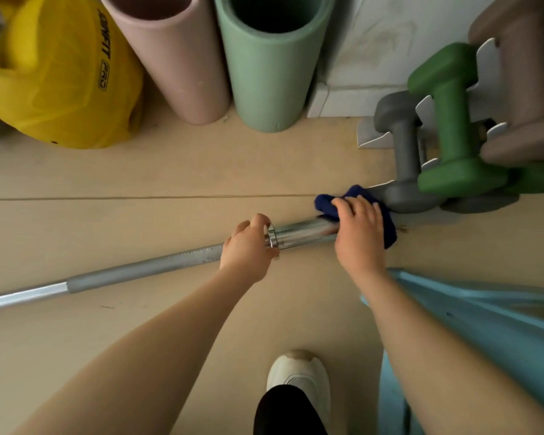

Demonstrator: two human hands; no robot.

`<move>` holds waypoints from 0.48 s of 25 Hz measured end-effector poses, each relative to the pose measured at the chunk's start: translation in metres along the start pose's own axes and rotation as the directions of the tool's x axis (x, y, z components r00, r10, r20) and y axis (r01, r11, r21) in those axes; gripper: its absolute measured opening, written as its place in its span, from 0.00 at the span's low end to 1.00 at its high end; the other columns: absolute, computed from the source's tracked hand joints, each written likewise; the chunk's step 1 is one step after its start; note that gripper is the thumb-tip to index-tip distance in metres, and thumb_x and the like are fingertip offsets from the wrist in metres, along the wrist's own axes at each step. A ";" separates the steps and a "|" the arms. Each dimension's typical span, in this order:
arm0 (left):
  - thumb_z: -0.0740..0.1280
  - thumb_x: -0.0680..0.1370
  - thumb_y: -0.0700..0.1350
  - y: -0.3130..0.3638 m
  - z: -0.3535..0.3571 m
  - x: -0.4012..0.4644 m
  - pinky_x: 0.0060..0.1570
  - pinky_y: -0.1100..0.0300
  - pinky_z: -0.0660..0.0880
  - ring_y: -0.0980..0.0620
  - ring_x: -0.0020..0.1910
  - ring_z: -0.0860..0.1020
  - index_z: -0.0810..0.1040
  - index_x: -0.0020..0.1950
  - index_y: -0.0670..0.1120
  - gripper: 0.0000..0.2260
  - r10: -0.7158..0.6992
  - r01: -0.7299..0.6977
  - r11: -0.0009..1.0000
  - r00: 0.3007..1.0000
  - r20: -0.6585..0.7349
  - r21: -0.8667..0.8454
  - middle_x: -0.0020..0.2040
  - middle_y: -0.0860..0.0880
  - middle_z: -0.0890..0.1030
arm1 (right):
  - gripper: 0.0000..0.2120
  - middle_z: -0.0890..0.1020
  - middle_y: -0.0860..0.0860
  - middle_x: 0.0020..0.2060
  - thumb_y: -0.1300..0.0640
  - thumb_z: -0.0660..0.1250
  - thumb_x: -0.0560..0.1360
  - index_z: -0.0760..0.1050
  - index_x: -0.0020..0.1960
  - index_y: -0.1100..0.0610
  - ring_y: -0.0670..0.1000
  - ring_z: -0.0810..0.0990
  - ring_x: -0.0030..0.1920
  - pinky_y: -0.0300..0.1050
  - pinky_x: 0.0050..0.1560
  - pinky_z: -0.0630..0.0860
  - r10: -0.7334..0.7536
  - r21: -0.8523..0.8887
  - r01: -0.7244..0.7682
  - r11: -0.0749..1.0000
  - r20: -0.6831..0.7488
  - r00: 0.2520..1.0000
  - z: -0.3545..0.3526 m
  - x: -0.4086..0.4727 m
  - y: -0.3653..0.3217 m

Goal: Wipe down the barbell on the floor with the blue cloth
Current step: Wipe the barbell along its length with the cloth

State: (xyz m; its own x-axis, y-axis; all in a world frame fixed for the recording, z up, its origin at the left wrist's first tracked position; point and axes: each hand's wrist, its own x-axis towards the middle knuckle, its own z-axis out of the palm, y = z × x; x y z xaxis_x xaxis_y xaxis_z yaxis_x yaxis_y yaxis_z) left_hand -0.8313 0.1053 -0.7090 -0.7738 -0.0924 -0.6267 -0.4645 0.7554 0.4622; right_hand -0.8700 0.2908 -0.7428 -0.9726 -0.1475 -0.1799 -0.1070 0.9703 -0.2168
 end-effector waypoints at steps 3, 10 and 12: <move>0.68 0.74 0.42 -0.002 0.000 0.008 0.59 0.47 0.72 0.43 0.57 0.74 0.63 0.63 0.46 0.21 -0.027 0.033 0.995 0.997 0.068 -0.089 0.61 0.43 0.73 | 0.21 0.77 0.60 0.61 0.72 0.61 0.70 0.72 0.61 0.61 0.63 0.67 0.68 0.61 0.71 0.56 0.145 0.073 -0.143 0.987 -0.028 0.989 0.007 -0.004 -0.019; 0.65 0.77 0.45 -0.002 -0.004 0.012 0.71 0.48 0.60 0.44 0.72 0.61 0.63 0.69 0.45 0.22 0.004 -0.004 1.000 0.999 0.044 0.019 0.67 0.45 0.70 | 0.14 0.81 0.60 0.50 0.68 0.61 0.72 0.74 0.56 0.60 0.63 0.77 0.55 0.56 0.64 0.65 -0.019 0.102 0.028 0.994 -0.088 0.996 0.005 0.013 0.003; 0.65 0.77 0.45 -0.004 -0.005 0.014 0.71 0.48 0.60 0.44 0.72 0.61 0.63 0.69 0.44 0.22 0.010 -0.009 1.000 0.998 0.057 -0.012 0.67 0.45 0.70 | 0.12 0.82 0.61 0.50 0.68 0.62 0.72 0.75 0.55 0.62 0.63 0.76 0.57 0.57 0.64 0.65 0.132 0.121 -0.116 0.986 -0.127 0.983 0.006 0.014 -0.005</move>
State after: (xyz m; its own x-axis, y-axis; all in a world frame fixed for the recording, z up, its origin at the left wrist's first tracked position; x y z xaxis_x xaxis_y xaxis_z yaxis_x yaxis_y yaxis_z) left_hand -0.8427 0.0978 -0.7161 -0.7527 -0.0481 -0.6566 -0.4624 0.7486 0.4752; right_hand -0.8814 0.2831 -0.7502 -0.9965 0.0071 -0.0835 0.0327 0.9504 -0.3092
